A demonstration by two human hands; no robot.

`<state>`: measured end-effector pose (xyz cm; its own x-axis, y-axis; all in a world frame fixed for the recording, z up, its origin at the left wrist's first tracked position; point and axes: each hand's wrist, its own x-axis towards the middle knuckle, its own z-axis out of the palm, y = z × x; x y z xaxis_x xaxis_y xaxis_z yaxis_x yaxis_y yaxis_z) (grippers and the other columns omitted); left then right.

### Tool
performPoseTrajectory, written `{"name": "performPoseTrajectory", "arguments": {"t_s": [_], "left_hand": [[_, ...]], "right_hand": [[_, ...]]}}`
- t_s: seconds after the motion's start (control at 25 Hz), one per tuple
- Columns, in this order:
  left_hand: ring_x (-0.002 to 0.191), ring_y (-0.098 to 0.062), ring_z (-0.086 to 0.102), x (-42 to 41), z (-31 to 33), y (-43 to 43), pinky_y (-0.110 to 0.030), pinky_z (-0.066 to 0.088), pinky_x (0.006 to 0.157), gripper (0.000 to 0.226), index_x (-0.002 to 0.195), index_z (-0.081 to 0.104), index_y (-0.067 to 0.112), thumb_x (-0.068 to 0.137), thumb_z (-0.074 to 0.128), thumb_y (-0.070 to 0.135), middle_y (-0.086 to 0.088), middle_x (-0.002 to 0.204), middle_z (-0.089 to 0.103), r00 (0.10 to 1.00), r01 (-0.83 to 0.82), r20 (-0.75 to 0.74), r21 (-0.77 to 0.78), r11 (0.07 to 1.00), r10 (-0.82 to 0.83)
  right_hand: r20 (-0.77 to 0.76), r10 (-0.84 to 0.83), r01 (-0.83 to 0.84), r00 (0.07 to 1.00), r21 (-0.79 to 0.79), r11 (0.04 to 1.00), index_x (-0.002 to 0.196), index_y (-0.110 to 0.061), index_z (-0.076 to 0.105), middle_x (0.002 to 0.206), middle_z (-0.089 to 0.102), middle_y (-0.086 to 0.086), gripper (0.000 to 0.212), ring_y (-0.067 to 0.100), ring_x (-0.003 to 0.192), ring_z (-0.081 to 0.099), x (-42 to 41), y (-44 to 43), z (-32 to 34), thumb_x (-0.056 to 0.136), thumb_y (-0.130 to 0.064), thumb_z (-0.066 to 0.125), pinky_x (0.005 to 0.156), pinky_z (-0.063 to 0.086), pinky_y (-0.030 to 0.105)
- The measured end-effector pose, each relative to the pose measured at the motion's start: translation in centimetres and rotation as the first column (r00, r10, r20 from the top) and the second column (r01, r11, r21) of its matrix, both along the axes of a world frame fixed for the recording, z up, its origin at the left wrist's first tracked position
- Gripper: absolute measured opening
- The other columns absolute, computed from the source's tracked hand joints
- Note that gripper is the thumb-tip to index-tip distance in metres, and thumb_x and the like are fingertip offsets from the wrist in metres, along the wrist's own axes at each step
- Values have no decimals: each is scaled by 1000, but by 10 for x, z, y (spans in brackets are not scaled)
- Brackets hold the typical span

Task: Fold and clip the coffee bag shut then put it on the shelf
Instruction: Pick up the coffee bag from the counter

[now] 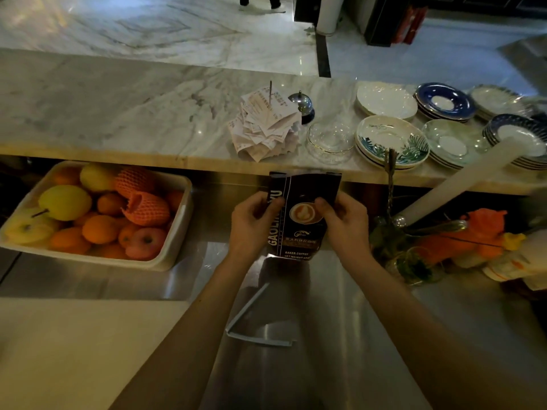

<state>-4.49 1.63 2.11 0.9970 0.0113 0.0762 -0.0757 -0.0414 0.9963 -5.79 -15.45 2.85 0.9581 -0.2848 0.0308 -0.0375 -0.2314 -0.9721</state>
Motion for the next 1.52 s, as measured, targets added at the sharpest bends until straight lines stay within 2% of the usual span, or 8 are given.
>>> {"name": "performPoseTrajectory", "arguments": {"t_s": [0.16, 0.28, 0.52, 0.72, 0.92, 1.16, 1.32, 1.52], "left_hand": [[90, -14, 74, -54, 32, 15, -26, 59, 76, 16, 108, 67, 7, 95, 57, 7, -4, 97, 75, 998, 62, 9, -144, 988, -62], [89, -14, 74, -94, 39, 28, -24, 58, 74, 16, 106, 67, 11, 95, 56, 9, 3, 92, 78, 992, 122, -3, -193, 974, -125], [85, -14, 74, -178, 31, 32, -25, 58, 72, 16, 104, 69, 9, 94, 58, 9, 4, 88, 78, 998, 1, -70, -122, 992, -10], [105, -30, 70, -233, 18, 33, -38, 56, 91, 25, 118, 67, 2, 96, 55, 7, -14, 110, 74, 987, 40, -151, -53, 998, -48], [88, -12, 72, -289, 7, 13, -27, 57, 80, 21, 104, 71, 15, 96, 55, 6, 5, 91, 78, 969, -160, -198, -59, 985, 146], [80, -6, 73, -325, -4, 31, -18, 55, 70, 21, 101, 69, 11, 97, 51, 2, 8, 84, 78, 931, -306, -226, -58, 950, 286], [83, -10, 74, -328, -14, 66, -21, 56, 70, 20, 103, 70, 11, 97, 52, 4, 5, 88, 79, 913, -346, -255, -66, 936, 319], [85, -10, 74, -322, -23, 105, -21, 57, 71, 20, 103, 70, 11, 97, 52, 3, 5, 89, 79, 904, -361, -282, -103, 927, 321]], "right_hand": [[89, 75, -81, 993, 55, 995, 106, -12, 70, 99, 75, 9, 17, 22, 92, 73, -52, 12, 33, 90, -14, 64, 81, 60, 41], [101, 108, -119, 989, 118, 986, 99, -18, 71, 95, 75, 9, 14, 24, 89, 74, -92, 24, 47, 90, -9, 64, 78, 60, 40], [80, 283, -293, 956, 183, 938, 104, -10, 69, 96, 75, 8, 16, 21, 87, 74, -160, 30, 43, 90, -5, 62, 75, 61, 32], [-5, 358, -348, 934, 230, 909, 99, -12, 69, 93, 76, 5, 12, 18, 86, 74, -196, 15, 18, 88, -9, 65, 74, 58, 31], [-53, 452, -429, 890, 235, 872, 97, -15, 68, 91, 75, 0, 9, 12, 84, 73, -229, 10, -1, 89, -13, 65, 72, 59, 24], [-95, 582, -559, 807, 194, 806, 98, -21, 66, 91, 72, -7, 15, 3, 86, 70, -250, 26, -12, 93, -9, 58, 74, 56, 15], [-211, 481, -463, 851, 131, 876, 110, -16, 64, 102, 72, 5, 18, 12, 92, 70, -233, 27, -27, 94, -12, 57, 85, 57, 24], [-417, 391, -464, 820, -84, 882, 125, -16, 54, 118, 64, 11, 34, 17, 91, 62, -206, 62, -58, 92, -15, 61, 63, 48, 17]]}}
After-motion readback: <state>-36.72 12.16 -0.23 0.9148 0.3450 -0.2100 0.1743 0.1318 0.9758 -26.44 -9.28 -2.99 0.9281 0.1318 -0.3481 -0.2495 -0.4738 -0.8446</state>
